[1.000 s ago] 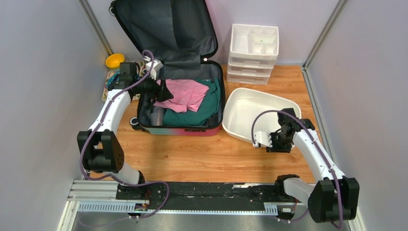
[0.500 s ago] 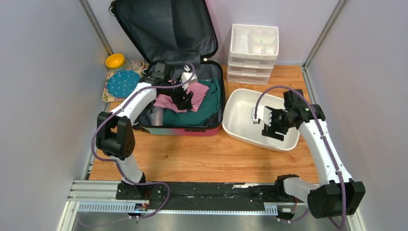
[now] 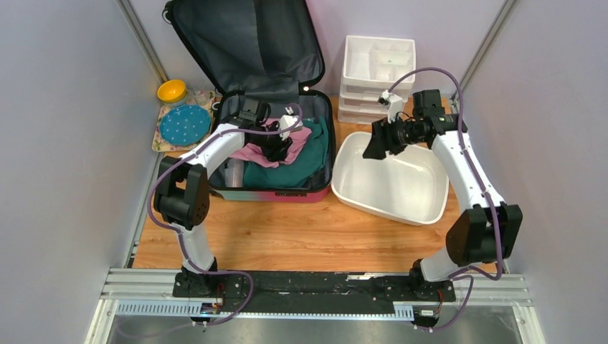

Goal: Open, take out, and arrange the luggage

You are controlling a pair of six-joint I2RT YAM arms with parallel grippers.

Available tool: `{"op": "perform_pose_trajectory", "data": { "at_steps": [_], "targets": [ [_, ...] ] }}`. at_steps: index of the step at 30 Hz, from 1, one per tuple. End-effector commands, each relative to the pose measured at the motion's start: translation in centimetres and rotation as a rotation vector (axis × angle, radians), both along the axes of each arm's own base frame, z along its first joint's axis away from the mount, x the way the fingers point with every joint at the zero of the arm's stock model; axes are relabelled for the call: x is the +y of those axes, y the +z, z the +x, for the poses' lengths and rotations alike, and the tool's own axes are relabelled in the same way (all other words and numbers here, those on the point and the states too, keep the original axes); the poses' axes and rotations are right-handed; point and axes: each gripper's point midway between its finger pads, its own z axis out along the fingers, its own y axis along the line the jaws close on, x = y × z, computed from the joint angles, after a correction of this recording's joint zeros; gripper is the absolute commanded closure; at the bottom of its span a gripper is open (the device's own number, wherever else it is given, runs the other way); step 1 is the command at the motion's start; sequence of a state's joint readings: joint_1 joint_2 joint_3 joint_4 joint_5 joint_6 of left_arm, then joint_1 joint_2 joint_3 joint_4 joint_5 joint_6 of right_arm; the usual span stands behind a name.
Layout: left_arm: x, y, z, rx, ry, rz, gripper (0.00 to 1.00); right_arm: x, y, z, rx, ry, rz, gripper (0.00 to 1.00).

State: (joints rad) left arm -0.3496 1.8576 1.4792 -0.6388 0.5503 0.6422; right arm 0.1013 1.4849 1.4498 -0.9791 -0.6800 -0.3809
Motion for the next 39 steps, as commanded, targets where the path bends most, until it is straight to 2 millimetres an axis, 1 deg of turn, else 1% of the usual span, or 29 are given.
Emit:
{"op": "perform_pose_trajectory", "data": {
  "at_steps": [1, 2, 3, 4, 6, 7, 8, 9, 10, 11, 12, 13, 14, 16, 17, 20, 22, 23, 26, 28, 29, 31, 32, 33, 34, 35, 37, 38, 39],
  "targets": [
    [-0.2, 3.1, 1.0, -0.107, 0.031, -0.057, 0.56, 3.6, 2.9, 3.5, 0.135, -0.203, 0.226, 0.33],
    [-0.3, 4.2, 0.7, -0.111, 0.027, -0.095, 0.63, 3.9, 2.6, 4.1, 0.142, -0.233, 0.214, 0.33],
    [-0.3, 4.6, 0.4, -0.091, 0.047, -0.114, 0.67, 5.0, 2.7, 4.5, 0.149, -0.221, 0.219, 0.32],
    [-0.1, 5.3, 0.4, -0.093, 0.060, -0.131, 0.78, 5.6, 2.9, 4.7, 0.179, -0.241, 0.242, 0.32],
    [0.4, 6.3, 0.4, -0.063, 0.105, -0.183, 0.92, 7.2, 3.0, 5.5, 0.206, -0.245, 0.289, 0.30],
    [0.6, 6.8, 0.8, -0.070, 0.128, -0.203, 0.98, 7.9, 3.2, 5.7, 0.262, -0.285, 0.332, 0.30],
    [1.3, 7.6, 1.0, -0.075, 0.150, -0.230, 1.00, 8.2, 3.1, 6.2, 0.272, -0.319, 0.338, 0.28],
    [1.5, 7.6, 0.8, -0.048, 0.183, -0.256, 1.00, 9.3, 2.6, 6.5, 0.301, -0.332, 0.346, 0.27],
    [1.6, 8.8, 1.2, -0.081, 0.193, -0.292, 1.00, 9.9, 2.8, 6.9, 0.310, -0.342, 0.357, 0.25],
    [2.0, 8.6, 0.9, -0.062, 0.205, -0.317, 1.00, 10.6, 2.7, 7.1, 0.352, -0.377, 0.372, 0.23],
    [2.1, 9.0, 0.7, -0.058, 0.217, -0.339, 1.00, 11.7, 1.9, 7.3, 0.389, -0.382, 0.370, 0.22],
    [2.1, 9.6, 0.7, -0.082, 0.214, -0.354, 1.00, 12.4, 2.2, 7.7, 0.398, -0.392, 0.381, 0.21],
    [2.2, 9.3, 0.3, -0.073, 0.211, -0.360, 1.00, 13.0, 1.3, 8.1, 0.454, -0.440, 0.388, 0.20],
    [2.1, 9.6, 0.1, -0.090, 0.206, -0.371, 1.00, 14.5, 1.2, 8.4, 0.472, -0.463, 0.408, 0.20],
    [2.2, 9.2, 0.0, -0.080, 0.211, -0.370, 1.00, 14.9, 0.5, 8.9, 0.480, -0.493, 0.402, 0.17],
    [2.2, 9.1, -0.1, -0.072, 0.219, -0.376, 1.00, 17.7, -0.4, 8.7, 0.538, -0.509, 0.397, 0.16],
    [2.2, 9.2, 0.0, -0.079, 0.220, -0.380, 1.00, 18.6, -1.0, 8.9, 0.558, -0.533, 0.388, 0.16],
    [2.2, 9.0, -0.2, -0.075, 0.221, -0.380, 1.00, 19.3, -1.7, 9.2, 0.576, -0.534, 0.385, 0.17],
    [2.2, 9.2, -0.5, -0.076, 0.215, -0.392, 1.00, 21.2, -2.7, 9.2, 0.611, -0.536, 0.380, 0.18],
    [2.1, 9.4, -0.8, -0.078, 0.201, -0.400, 1.00, 22.1, -3.1, 9.4, 0.608, -0.532, 0.376, 0.18],
    [2.1, 9.2, -1.0, -0.075, 0.197, -0.399, 1.00, 22.5, -3.9, 9.8, 0.607, -0.543, 0.362, 0.18],
    [2.0, 9.4, -1.5, -0.079, 0.179, -0.404, 1.00, 23.0, -4.0, 10.4, 0.587, -0.552, 0.363, 0.18],
    [1.9, 9.3, -1.8, -0.073, 0.165, -0.410, 1.00, 23.0, -5.0, 11.0, 0.586, -0.578, 0.350, 0.19],
    [1.8, 9.2, -2.0, -0.074, 0.157, -0.410, 1.00, 23.2, -4.6, 11.6, 0.571, -0.581, 0.359, 0.20],
    [1.9, 9.4, -2.1, -0.081, 0.152, -0.414, 1.00, 23.5, -4.7, 11.8, 0.566, -0.579, 0.360, 0.20],
    [1.8, 9.3, -2.3, -0.080, 0.147, -0.414, 1.00, 23.6, -5.4, 12.2, 0.574, -0.584, 0.355, 0.22],
    [1.7, 9.3, -2.6, -0.073, 0.136, -0.419, 1.00, 24.2, -4.8, 12.8, 0.547, -0.572, 0.373, 0.25],
    [1.7, 9.3, -2.7, -0.071, 0.129, -0.423, 1.00, 24.6, -5.1, 12.9, 0.550, -0.571, 0.375, 0.29],
    [1.6, 9.3, -2.8, -0.066, 0.123, -0.426, 1.00, 25.0, -4.7, 13.2, 0.546, -0.557, 0.396, 0.31]
  ]
}}
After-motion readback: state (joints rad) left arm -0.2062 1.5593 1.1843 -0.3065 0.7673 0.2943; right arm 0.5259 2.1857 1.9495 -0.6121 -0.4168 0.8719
